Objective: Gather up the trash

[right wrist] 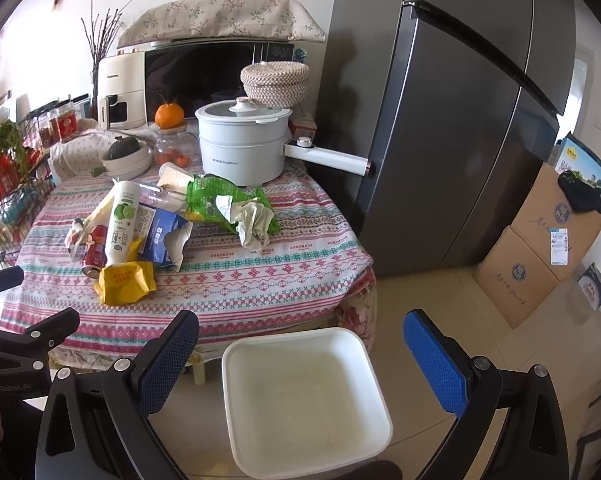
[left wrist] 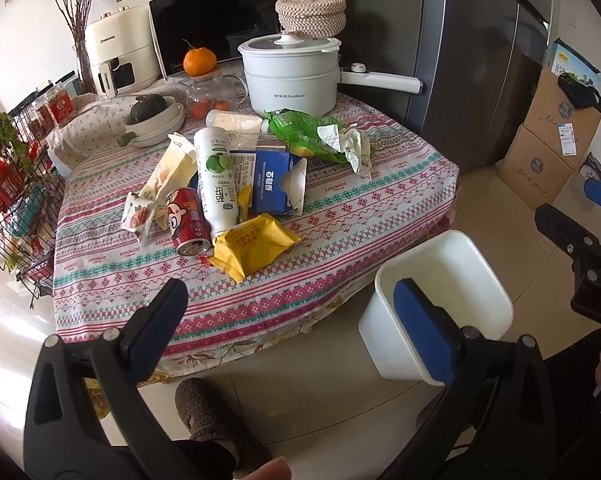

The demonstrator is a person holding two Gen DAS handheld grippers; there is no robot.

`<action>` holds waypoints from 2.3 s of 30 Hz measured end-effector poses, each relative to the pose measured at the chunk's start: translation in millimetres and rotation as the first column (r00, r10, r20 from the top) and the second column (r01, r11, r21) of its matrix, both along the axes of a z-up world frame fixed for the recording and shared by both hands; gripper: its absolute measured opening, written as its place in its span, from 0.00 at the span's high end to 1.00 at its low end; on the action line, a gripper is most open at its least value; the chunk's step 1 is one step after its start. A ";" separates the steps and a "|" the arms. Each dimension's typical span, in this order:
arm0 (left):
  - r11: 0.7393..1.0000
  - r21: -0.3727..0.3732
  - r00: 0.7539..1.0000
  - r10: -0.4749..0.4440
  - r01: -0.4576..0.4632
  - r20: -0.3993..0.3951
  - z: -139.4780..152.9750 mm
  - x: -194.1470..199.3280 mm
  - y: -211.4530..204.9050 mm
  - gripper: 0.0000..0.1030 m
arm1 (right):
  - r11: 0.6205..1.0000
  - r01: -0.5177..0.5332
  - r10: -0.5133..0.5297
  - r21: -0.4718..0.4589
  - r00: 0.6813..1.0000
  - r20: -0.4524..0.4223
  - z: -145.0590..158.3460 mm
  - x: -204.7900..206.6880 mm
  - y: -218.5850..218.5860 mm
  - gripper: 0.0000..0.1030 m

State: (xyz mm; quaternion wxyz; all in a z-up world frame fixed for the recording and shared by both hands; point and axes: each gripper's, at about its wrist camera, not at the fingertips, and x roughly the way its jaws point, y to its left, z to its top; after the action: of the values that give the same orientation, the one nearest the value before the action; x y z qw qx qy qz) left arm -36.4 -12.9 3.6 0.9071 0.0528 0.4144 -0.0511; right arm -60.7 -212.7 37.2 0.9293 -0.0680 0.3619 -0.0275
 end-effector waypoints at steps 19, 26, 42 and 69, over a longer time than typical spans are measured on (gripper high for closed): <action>1.000 0.015 0.992 0.009 -0.011 0.128 20.7 -54.9 8.8 0.01 | 1.000 0.007 -0.006 -0.013 0.996 0.090 20.3 -69.5 15.3 0.00; 1.000 0.010 0.990 0.006 -0.008 0.144 20.3 -57.9 8.9 0.01 | 1.000 0.016 -0.015 -0.018 0.996 0.091 17.5 -70.0 15.8 0.00; 1.000 -0.011 0.992 0.004 -0.003 0.123 18.3 -53.6 10.2 0.01 | 0.999 0.023 -0.021 -0.026 0.996 0.084 15.2 -69.4 14.9 0.00; 1.000 0.010 0.996 0.021 -0.022 0.085 6.7 -39.4 14.4 0.01 | 0.999 -0.012 0.014 -0.040 0.998 0.056 9.6 -52.4 23.1 0.00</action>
State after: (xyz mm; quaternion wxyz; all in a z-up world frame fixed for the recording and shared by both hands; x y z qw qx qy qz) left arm -75.8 1.5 10.3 0.9241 0.0554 0.3762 -0.0368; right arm -113.1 -189.6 46.8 0.9378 -0.0882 0.3345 -0.0304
